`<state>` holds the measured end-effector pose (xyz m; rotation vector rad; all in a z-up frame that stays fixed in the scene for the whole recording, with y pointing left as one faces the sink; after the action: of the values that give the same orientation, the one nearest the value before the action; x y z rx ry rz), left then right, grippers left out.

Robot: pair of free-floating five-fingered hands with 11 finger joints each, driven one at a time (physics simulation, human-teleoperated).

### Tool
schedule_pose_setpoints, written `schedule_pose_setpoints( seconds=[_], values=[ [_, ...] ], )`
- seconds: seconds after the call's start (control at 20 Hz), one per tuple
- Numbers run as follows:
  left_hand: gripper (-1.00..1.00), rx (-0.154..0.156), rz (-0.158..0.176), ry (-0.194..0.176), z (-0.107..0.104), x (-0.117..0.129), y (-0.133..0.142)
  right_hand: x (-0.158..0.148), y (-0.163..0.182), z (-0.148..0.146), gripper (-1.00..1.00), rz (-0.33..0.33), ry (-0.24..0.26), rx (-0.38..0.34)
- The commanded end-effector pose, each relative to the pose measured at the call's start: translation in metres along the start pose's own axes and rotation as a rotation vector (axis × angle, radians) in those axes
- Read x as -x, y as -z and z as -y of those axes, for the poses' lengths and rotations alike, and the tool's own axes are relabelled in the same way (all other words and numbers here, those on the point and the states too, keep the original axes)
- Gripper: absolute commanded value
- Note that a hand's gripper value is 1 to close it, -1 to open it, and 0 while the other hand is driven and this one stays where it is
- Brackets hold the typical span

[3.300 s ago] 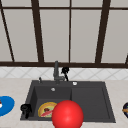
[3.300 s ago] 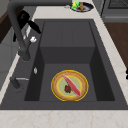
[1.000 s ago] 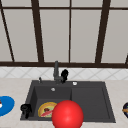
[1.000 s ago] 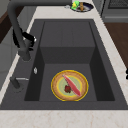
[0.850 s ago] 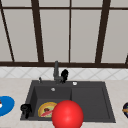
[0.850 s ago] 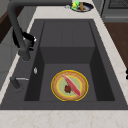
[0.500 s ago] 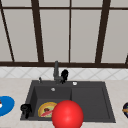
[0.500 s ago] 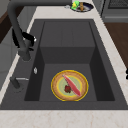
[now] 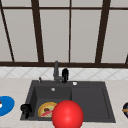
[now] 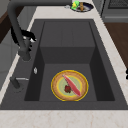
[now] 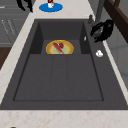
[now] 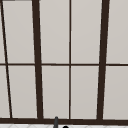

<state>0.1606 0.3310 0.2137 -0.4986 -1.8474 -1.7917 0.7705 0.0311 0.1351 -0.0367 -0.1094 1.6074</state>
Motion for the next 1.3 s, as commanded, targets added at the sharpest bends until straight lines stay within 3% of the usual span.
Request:
schedule_pose_setpoints(
  seconds=[0.0, 0.2, 0.4, 0.65, 1.25],
  values=[
    [0.0, 0.0, 0.0, 0.0, 0.0, 0.0, 0.0, 0.009, -0.022, 0.002, -1.0, -0.032, -0.02, 0.048],
    [0.0, 0.0, 0.0, 0.0, 0.0, 0.0, 0.0, 0.017, -0.04, 0.001, -1.0, -0.018, -0.047, 0.094],
    [0.0, 0.0, 0.0, 0.0, 0.0, 0.0, 0.0, 0.032, -0.055, -0.014, -1.0, -0.008, -0.081, 0.191],
    [0.0, 0.0, 0.0, 0.0, 0.0, 0.0, 0.0, 0.035, -0.043, -0.021, -1.0, -0.042, -0.128, 0.232],
    [0.0, 0.0, 0.0, 0.0, 0.0, 0.0, 0.0, 0.058, -0.038, -0.048, -1.0, -0.047, -0.284, 0.438]
  ],
)
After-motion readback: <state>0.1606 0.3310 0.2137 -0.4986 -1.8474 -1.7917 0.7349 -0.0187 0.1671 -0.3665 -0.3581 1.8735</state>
